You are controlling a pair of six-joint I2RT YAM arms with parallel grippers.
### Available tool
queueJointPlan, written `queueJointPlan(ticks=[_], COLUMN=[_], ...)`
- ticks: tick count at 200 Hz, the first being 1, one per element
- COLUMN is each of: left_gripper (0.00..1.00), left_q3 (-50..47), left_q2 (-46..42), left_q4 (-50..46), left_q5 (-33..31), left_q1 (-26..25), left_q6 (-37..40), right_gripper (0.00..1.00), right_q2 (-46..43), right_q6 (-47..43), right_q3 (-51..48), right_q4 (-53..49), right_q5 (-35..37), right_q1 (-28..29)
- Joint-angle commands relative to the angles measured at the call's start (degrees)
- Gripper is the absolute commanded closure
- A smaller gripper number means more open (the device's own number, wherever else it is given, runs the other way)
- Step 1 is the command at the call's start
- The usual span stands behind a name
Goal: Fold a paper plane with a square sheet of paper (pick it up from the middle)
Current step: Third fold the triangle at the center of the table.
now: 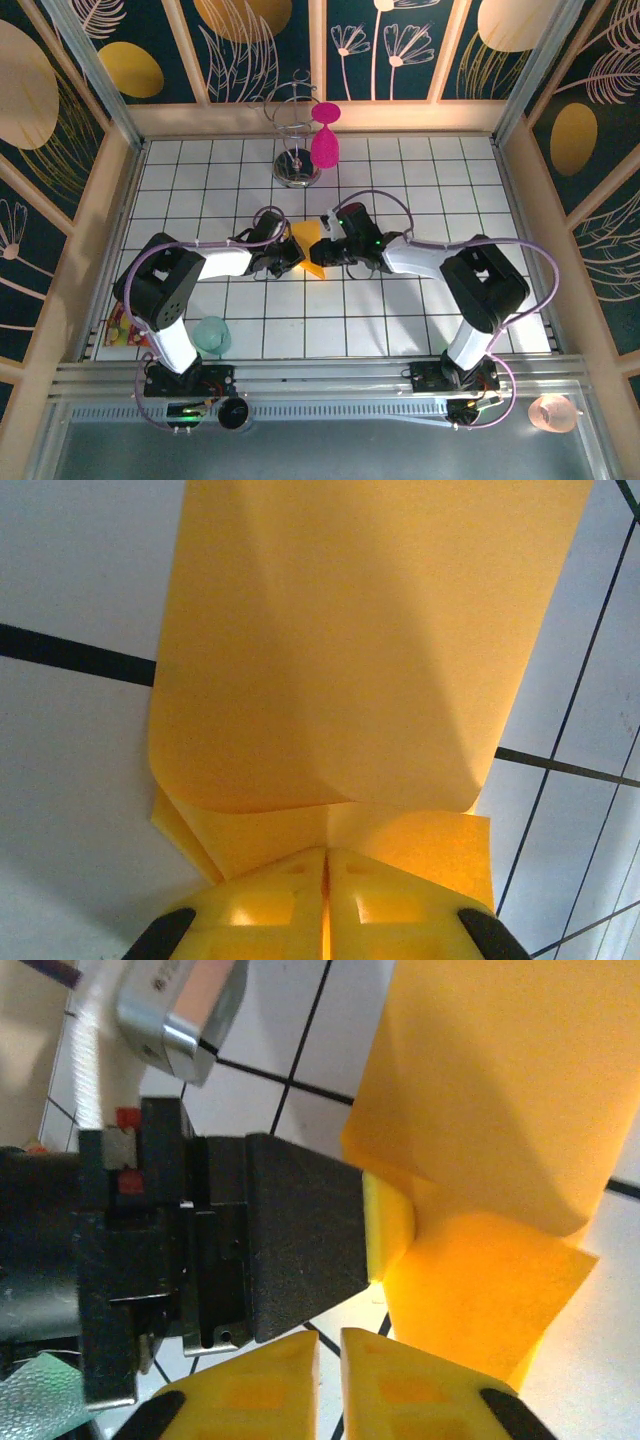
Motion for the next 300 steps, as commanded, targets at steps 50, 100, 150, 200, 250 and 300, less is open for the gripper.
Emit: queueJointPlan(ticks=[50, 100, 150, 200, 250, 300], left_gripper=[0.9, 0.89, 0.9, 0.9, 0.9, 0.91], left_q3=[-1.06, -1.28, -1.66, -1.57, -1.66, -2.18], left_q2=[0.66, 0.39, 0.46, 0.9, 1.11, 1.46], left_q4=[-1.24, -1.13, -1.25, -1.69, -2.8, -3.62], left_q5=[-0.79, -0.26, -0.66, -0.98, -1.98, -3.38], left_q1=[-0.2, -0.19, -0.19, -0.16, -0.25, -0.23], left_q6=[-0.23, -0.4, -0.66, -0.76, -0.76, -0.61], right_gripper=[0.9, 0.9, 0.91, 0.91, 0.91, 0.93], right_q2=[5.54, 7.73, 8.76, 9.61, 10.08, 9.41], right_q6=[-2.68, -3.01, -3.78, -4.32, -4.9, -7.31], right_q3=[4.43, 5.18, 5.21, 5.32, 5.19, 3.34], right_q4=[-5.65, -6.96, -7.71, -8.84, -9.72, -12.54], right_q5=[-1.82, -0.21, 1.11, 1.89, 2.38, 1.26], right_q1=[1.35, 1.35, 1.35, 1.35, 1.43, 1.44])
